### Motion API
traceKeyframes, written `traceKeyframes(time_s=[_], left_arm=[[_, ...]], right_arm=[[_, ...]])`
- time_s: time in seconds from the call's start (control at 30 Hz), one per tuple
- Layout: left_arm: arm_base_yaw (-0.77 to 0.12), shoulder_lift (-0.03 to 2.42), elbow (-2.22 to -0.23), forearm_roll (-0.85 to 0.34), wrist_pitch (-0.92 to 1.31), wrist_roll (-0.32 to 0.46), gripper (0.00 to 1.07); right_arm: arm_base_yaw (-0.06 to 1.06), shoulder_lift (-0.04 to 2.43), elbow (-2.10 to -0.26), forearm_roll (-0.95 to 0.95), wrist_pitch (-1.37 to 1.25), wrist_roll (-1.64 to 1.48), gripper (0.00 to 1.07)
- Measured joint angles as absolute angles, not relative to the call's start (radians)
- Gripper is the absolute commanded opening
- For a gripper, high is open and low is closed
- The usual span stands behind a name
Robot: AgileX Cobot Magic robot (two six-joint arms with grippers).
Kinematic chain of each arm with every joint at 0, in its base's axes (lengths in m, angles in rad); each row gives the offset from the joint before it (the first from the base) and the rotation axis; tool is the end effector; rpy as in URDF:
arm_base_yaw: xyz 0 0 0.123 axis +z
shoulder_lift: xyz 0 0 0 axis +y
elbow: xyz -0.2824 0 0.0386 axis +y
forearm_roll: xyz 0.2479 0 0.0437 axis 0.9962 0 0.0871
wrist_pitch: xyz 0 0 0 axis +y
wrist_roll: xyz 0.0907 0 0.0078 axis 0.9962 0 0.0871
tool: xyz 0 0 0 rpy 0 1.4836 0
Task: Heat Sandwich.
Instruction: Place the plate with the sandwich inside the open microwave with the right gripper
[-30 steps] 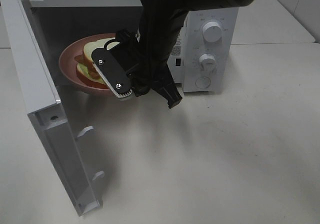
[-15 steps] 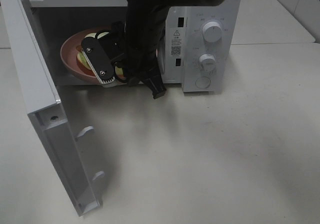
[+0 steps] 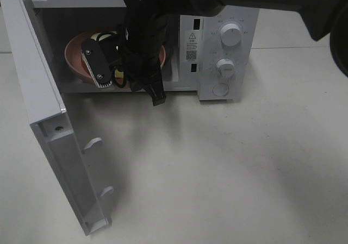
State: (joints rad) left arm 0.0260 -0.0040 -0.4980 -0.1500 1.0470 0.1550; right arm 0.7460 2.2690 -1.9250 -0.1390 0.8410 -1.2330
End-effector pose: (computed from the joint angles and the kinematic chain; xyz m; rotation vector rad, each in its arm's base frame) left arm -0.0048 -0.0119 0.2784 0.1360 2.0156 -0.0644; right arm 0.3741 0.3329 0.1916 -2.3013 1.4027 -0.3214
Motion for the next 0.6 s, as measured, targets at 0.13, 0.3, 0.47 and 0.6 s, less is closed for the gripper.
traceKeyframes(time_s=[0.13, 0.3, 0.47, 0.6], left_arm=[[0.026, -0.004, -0.498, -0.15, 1.047, 0.155, 0.98], [0.026, -0.004, -0.498, -0.15, 1.047, 0.155, 0.98], [0.026, -0.004, -0.498, -0.15, 1.047, 0.155, 0.98], [0.026, -0.004, -0.498, -0.15, 1.047, 0.155, 0.98]], right_arm=[[0.744, 2.296, -1.964, -0.14, 0.841, -1.211, 0.01], [0.729, 2.329, -2.0, -0.14, 0.841, -1.201, 0.01], [0.712, 2.345, -2.022, -0.141, 0.834, -1.2, 0.02], [0.707, 2.36, -2.033, -0.144, 0.819, -1.2, 0.02]])
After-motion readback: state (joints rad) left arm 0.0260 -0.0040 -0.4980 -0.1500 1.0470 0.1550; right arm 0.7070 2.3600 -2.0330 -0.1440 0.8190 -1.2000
